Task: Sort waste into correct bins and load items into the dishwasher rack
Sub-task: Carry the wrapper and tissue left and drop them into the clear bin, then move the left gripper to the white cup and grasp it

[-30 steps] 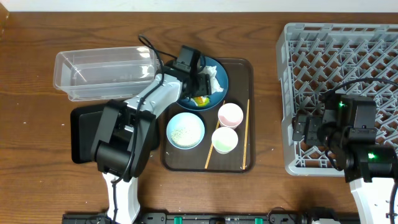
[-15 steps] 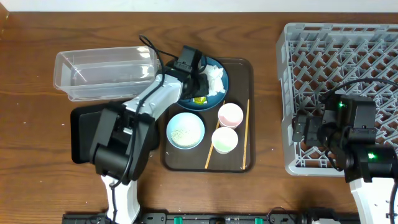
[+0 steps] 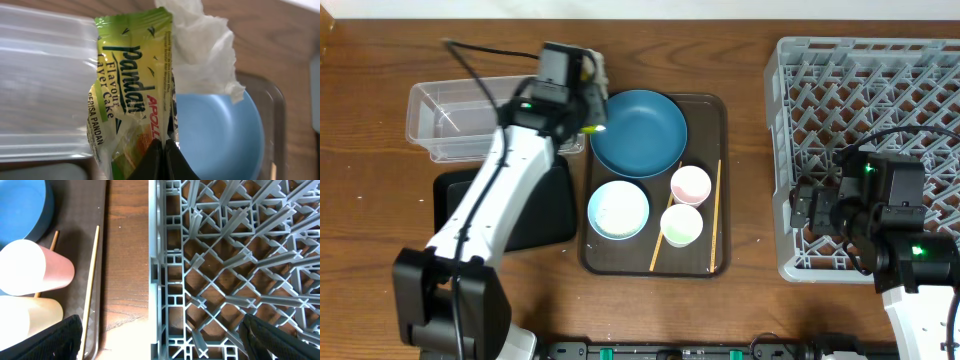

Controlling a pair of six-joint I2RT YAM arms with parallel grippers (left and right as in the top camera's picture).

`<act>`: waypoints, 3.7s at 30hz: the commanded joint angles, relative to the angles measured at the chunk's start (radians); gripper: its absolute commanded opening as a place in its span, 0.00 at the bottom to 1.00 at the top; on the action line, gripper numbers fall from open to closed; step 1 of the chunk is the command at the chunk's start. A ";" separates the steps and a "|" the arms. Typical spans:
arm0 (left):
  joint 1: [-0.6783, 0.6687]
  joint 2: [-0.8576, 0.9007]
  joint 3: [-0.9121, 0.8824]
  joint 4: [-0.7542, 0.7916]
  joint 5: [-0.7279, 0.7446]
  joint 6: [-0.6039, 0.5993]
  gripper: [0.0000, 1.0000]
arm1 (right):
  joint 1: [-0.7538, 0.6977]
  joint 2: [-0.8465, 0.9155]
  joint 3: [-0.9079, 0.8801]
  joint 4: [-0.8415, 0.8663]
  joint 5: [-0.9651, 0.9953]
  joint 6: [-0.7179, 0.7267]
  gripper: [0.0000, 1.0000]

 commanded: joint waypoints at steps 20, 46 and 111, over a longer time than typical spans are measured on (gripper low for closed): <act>0.290 -0.004 0.012 0.058 -0.032 0.028 0.35 | -0.003 -0.005 0.022 0.003 -0.008 0.002 0.99; 0.293 0.006 0.006 -0.057 -0.031 0.039 0.54 | -0.003 -0.005 0.022 0.002 -0.008 0.002 0.99; -0.460 -0.023 -0.253 -0.253 0.246 -0.038 0.13 | -0.003 -0.004 0.021 -0.003 -0.008 0.002 0.99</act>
